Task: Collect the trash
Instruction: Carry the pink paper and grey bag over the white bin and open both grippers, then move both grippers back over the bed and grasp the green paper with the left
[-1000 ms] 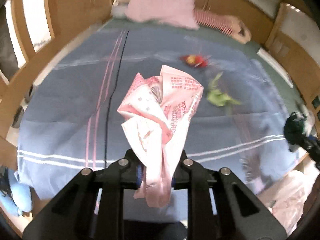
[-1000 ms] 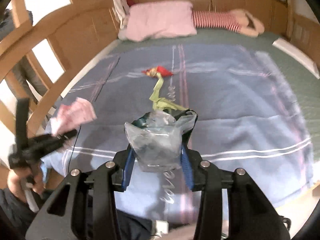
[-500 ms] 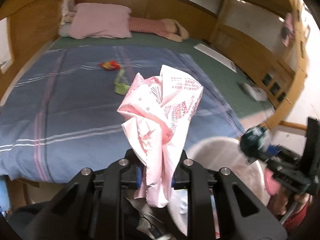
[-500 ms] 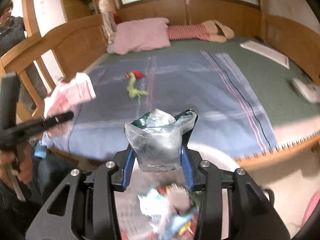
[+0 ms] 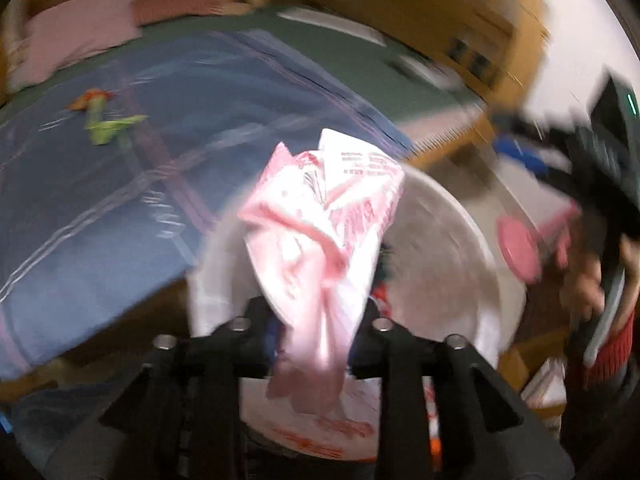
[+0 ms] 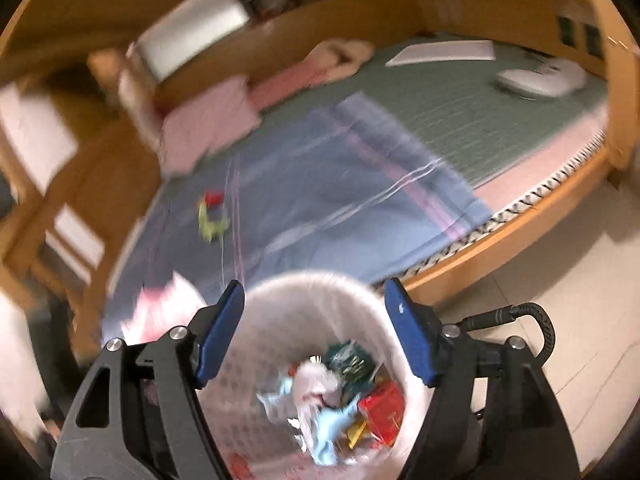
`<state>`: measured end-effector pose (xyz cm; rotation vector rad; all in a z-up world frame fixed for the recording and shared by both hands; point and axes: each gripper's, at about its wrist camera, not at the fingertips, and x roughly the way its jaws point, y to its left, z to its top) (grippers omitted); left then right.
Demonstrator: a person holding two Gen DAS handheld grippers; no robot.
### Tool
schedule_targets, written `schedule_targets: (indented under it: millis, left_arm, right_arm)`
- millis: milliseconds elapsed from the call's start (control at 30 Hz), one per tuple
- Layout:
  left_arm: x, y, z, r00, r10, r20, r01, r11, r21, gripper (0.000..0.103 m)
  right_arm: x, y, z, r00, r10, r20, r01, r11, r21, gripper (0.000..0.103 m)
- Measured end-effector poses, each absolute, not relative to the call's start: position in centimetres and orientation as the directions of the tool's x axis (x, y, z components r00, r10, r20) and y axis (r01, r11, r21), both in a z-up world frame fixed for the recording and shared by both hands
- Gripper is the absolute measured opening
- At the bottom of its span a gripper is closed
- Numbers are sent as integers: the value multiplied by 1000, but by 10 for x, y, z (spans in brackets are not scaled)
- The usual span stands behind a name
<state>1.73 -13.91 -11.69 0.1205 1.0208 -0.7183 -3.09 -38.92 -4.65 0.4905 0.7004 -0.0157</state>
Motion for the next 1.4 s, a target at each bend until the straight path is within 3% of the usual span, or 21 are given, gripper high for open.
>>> schedule_targets:
  millis: [33,67,100,233,333,700,967,1400]
  left_arm:
    - [12,-147,-122,294,-494,-818,622,749,-229,46]
    - [9,-152,-125,283,-491,-824,634,741,-223,67]
    - [5,-156,-127,285,-487,-825,646,734,-210,81]
    - [2,-156,-119,347,-479,-806,639,750,-171,91]
    - [8,-145,-112,407,-462,-788,586,794,-163,91]
    - [40,-88,-94,617,-206,-760,267,963,-44,91]
    - [31,-71,-69,722,-143,-677,193,981,-1,91]
    - [34,-67,-71,720,-130,-682,179,984,3,91]
  right_arm:
    - [-32,-392,-45,772,139,-620,186,884,430,72]
    - [-33,-396,-44,773,130,-620,198,880,432,72]
    - [-35,-399,-44,773,128,-621,207,875,438,72]
    - [-37,-406,-46,763,141,-630,217,863,456,72]
    - [-32,-406,-46,754,146,-641,210,870,445,72]
    - [-18,-375,-50,734,114,-669,177,919,351,72]
    - [-20,-350,-49,724,68,-686,156,953,259,72]
    - [-13,-334,-59,698,58,-714,130,970,206,72]
